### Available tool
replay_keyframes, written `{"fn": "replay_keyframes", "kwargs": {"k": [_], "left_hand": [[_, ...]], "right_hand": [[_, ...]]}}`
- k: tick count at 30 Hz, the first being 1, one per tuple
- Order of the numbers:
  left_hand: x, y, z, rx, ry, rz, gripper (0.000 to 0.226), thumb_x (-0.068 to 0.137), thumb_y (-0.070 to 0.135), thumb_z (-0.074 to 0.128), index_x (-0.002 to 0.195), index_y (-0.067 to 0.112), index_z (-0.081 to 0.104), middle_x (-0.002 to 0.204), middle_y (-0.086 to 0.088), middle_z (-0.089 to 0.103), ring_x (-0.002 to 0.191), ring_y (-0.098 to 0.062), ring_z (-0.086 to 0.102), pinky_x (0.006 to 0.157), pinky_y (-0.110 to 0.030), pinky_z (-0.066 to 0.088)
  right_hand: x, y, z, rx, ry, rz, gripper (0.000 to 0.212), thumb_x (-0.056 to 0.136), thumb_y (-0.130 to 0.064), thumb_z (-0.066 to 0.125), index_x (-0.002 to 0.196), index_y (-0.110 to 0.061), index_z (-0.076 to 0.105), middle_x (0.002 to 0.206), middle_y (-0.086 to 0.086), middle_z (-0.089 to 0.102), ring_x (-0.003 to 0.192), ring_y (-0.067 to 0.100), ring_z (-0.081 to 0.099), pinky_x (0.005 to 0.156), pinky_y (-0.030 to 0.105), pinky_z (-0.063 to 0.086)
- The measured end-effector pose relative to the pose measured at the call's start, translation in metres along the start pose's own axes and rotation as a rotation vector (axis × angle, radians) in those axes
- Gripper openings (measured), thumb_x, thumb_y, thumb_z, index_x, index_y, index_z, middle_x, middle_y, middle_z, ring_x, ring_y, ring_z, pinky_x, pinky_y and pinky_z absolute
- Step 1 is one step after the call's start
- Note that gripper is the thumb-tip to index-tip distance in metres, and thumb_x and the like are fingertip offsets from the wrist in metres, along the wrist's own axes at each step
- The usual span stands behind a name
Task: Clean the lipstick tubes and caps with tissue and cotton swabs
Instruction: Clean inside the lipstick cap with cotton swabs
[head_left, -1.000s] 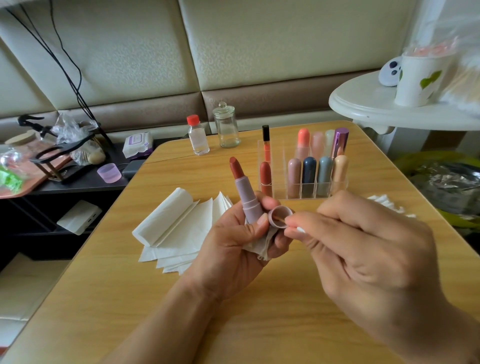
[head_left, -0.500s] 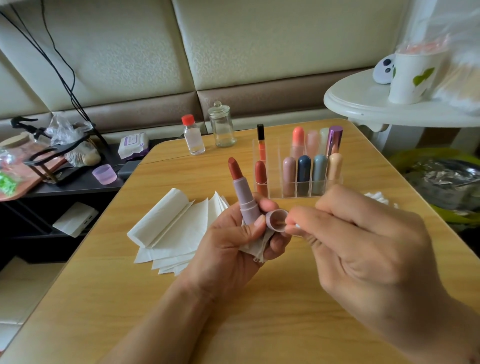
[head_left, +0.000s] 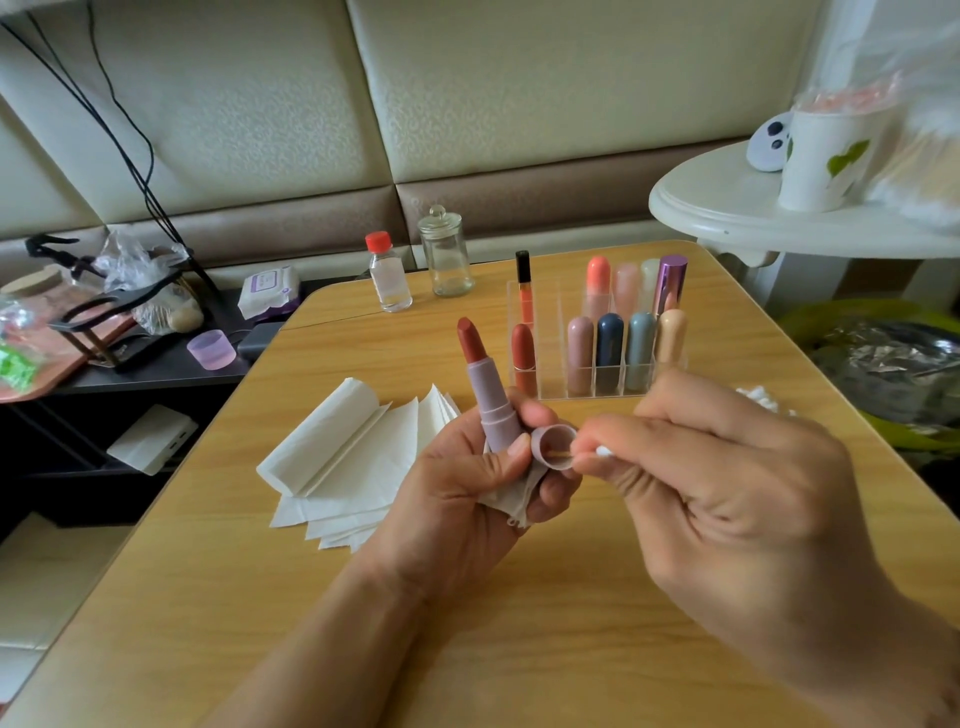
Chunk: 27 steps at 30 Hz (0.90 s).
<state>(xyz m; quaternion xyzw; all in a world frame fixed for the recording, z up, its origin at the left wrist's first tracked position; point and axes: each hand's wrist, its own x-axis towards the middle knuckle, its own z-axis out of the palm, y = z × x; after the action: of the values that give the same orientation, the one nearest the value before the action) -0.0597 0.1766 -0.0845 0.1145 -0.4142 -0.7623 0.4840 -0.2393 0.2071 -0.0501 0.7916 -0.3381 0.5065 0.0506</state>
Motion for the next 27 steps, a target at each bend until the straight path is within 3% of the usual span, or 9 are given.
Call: {"fn": "replay_keyframes", "kwargs": {"k": [3,7,9,11,13,16,20,23,27], "left_hand": [[0.0004,0.0002,-0.0002,0.015,0.006,0.002,0.014,0.089,0.008,0.063,0.102,0.006,0.059,0.086,-0.009,0.06,0.069,-0.019,0.056,0.062,-0.026,0.041],[0.0016,0.0019,-0.0002,-0.006,-0.018,-0.004,0.014,0.089,0.007,0.062,0.103,0.005,0.059,0.085,-0.009,0.061,0.069,-0.019,0.057,0.063,-0.026,0.041],[0.0018,0.0019,0.0005,-0.025,-0.038,-0.01,0.014,0.09,0.006,0.06,0.103,0.004,0.058,0.085,-0.009,0.062,0.07,-0.019,0.058,0.063,-0.026,0.042],[0.0016,0.0019,0.0007,-0.032,-0.051,-0.01,0.013,0.091,0.005,0.059,0.104,0.004,0.057,0.087,-0.008,0.062,0.071,-0.019,0.058,0.064,-0.026,0.041],[0.0013,0.0015,0.0007,-0.012,-0.042,-0.01,0.014,0.09,0.006,0.061,0.103,0.004,0.058,0.086,-0.008,0.062,0.07,-0.018,0.058,0.063,-0.026,0.04],[0.0012,0.0014,0.0001,0.028,-0.029,-0.005,0.014,0.088,0.009,0.064,0.102,0.006,0.061,0.084,-0.009,0.061,0.068,-0.018,0.056,0.061,-0.025,0.04],[0.0013,0.0036,-0.001,-0.008,-0.046,-0.019,0.014,0.09,0.006,0.061,0.104,0.004,0.059,0.085,-0.009,0.061,0.071,-0.019,0.057,0.062,-0.026,0.041],[0.0008,0.0041,-0.0021,-0.012,-0.045,-0.028,0.014,0.09,0.006,0.06,0.104,0.004,0.059,0.086,-0.01,0.062,0.071,-0.02,0.058,0.063,-0.026,0.042],[0.0018,0.0045,-0.0023,0.011,-0.055,-0.027,0.014,0.09,0.006,0.06,0.104,0.003,0.058,0.086,-0.013,0.062,0.07,-0.019,0.058,0.061,-0.025,0.043]], "right_hand": [[0.0006,-0.0009,-0.0019,-0.079,0.001,-0.042,0.014,0.085,0.005,0.069,0.081,-0.005,0.078,0.066,-0.001,0.05,0.064,0.005,0.036,0.067,0.007,0.035],[-0.0022,-0.0025,-0.0007,-0.156,0.027,-0.1,0.015,0.088,0.003,0.068,0.085,-0.005,0.079,0.061,0.009,0.055,0.051,0.026,0.05,0.049,0.029,0.045],[-0.0034,-0.0028,0.001,-0.1,0.031,-0.067,0.012,0.088,0.001,0.069,0.087,-0.005,0.08,0.063,0.008,0.058,0.052,0.023,0.052,0.054,0.025,0.048],[-0.0033,-0.0024,0.0017,-0.023,0.024,-0.013,0.009,0.087,-0.002,0.072,0.086,-0.005,0.08,0.065,0.005,0.059,0.057,0.012,0.046,0.066,0.009,0.04],[-0.0021,-0.0006,0.0009,0.005,0.01,0.01,0.008,0.085,-0.002,0.072,0.084,-0.005,0.08,0.066,-0.001,0.054,0.061,0.001,0.038,0.07,0.003,0.034],[-0.0001,0.0,-0.002,-0.047,0.004,-0.02,0.011,0.085,0.002,0.071,0.083,-0.005,0.079,0.069,-0.007,0.046,0.062,-0.005,0.035,0.069,0.002,0.032],[-0.0034,-0.0016,-0.0002,-0.109,0.039,-0.064,0.012,0.088,0.001,0.069,0.085,-0.004,0.08,0.063,0.007,0.058,0.054,0.015,0.048,0.055,0.021,0.046],[-0.0039,-0.0007,0.0022,0.005,0.036,-0.024,0.008,0.087,-0.003,0.073,0.088,-0.004,0.08,0.064,0.003,0.058,0.063,0.002,0.04,0.07,0.005,0.039],[0.0,0.0036,-0.0003,0.053,0.005,-0.003,0.007,0.083,0.0,0.074,0.084,-0.004,0.08,0.074,-0.013,0.043,0.069,-0.015,0.043,0.073,-0.002,0.031]]}}
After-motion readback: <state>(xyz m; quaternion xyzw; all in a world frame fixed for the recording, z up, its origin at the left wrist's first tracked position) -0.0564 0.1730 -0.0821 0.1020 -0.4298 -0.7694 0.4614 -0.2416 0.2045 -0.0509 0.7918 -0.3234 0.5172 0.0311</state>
